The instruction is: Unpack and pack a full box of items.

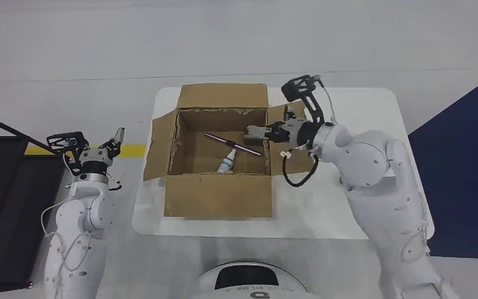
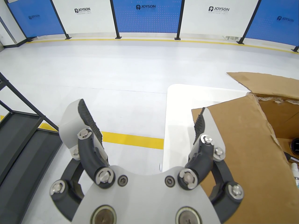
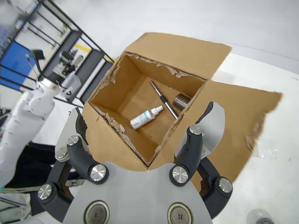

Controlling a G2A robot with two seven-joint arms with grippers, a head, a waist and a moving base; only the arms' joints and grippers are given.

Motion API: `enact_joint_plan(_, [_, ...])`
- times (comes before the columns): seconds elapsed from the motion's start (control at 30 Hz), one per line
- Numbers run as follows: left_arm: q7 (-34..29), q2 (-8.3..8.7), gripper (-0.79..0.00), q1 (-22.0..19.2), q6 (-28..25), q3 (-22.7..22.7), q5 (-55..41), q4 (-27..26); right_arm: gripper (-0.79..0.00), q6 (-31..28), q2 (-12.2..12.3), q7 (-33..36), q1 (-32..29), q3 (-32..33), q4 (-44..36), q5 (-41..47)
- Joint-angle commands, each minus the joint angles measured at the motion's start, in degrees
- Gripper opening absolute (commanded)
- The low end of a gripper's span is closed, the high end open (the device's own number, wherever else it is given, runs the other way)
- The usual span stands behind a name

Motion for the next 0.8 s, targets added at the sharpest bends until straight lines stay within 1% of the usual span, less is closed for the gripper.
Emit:
enact_joint_plan(0.0, [0.0,0.0,0.0,0.0,0.0,0.0,0.0,0.0,0.0,1.69,-1.06,4.08,8.88,-7.78,6.21,-0.52])
enact_joint_plan(0.07, [0.0,0.0,0.0,0.0,0.0,0.0,0.0,0.0,0.0,4.57,-2.44,6.86,15.37,-14.03,12.53,-2.19])
enact_joint_plan(0.13, [0.0,0.0,0.0,0.0,0.0,0.0,0.0,0.0,0.0,7.6,-4.1,6.93,20.17,-19.14,17.54,-1.48])
enact_joint_plan(0.23, [0.0,0.0,0.0,0.0,0.0,0.0,0.0,0.0,0.0,10.29,-6.44,6.26,24.83,-25.09,23.78,0.54])
enact_joint_plan(0.33, [0.0,0.0,0.0,0.0,0.0,0.0,0.0,0.0,-0.006,11.39,-8.4,5.78,27.41,-29.19,29.02,2.99])
enact_joint_plan(0.37, [0.0,0.0,0.0,0.0,0.0,0.0,0.0,0.0,-0.065,11.84,-8.95,5.85,27.99,-30.43,30.9,3.26])
enact_joint_plan(0.43, [0.0,0.0,0.0,0.0,0.0,0.0,0.0,0.0,-0.108,12.06,-9.95,5.78,28.9,-32.23,33.85,4.28])
enact_joint_plan(0.5, [0.0,0.0,0.0,0.0,0.0,0.0,0.0,0.0,-0.206,11.39,-10.69,5.32,29.26,-33.21,36.67,5.64])
enact_joint_plan(0.53, [0.0,0.0,0.0,0.0,0.0,0.0,0.0,0.0,-0.234,11.08,-10.99,5.2,29.33,-33.78,38.05,5.82])
enact_joint_plan(0.57, [0.0,0.0,0.0,0.0,0.0,0.0,0.0,0.0,-0.243,10.71,-11.28,5.1,29.52,-34.34,39.14,5.75])
enact_joint_plan(0.6, [0.0,0.0,0.0,0.0,0.0,0.0,0.0,0.0,-0.24,10.06,-11.59,5.14,29.67,-35.12,40.03,5.52])
enact_joint_plan(0.67, [0.0,0.0,0.0,0.0,0.0,0.0,0.0,0.0,-0.197,7.1,-12.28,5.68,30.34,-37.29,41.58,4.22])
enact_joint_plan(0.7, [0.0,0.0,0.0,0.0,0.0,0.0,0.0,0.0,-0.145,4.86,-12.69,5.6,30.76,-38.54,42.61,3.3])
enact_joint_plan(0.73, [0.0,0.0,0.0,0.0,0.0,0.0,0.0,0.0,-0.151,2.51,-13.11,5.12,31.27,-39.69,43.94,2.33])
enact_joint_plan(0.77, [0.0,0.0,0.0,0.0,0.0,0.0,0.0,0.0,-0.142,-1.32,-13.57,4.04,31.82,-41.17,45.44,0.77])
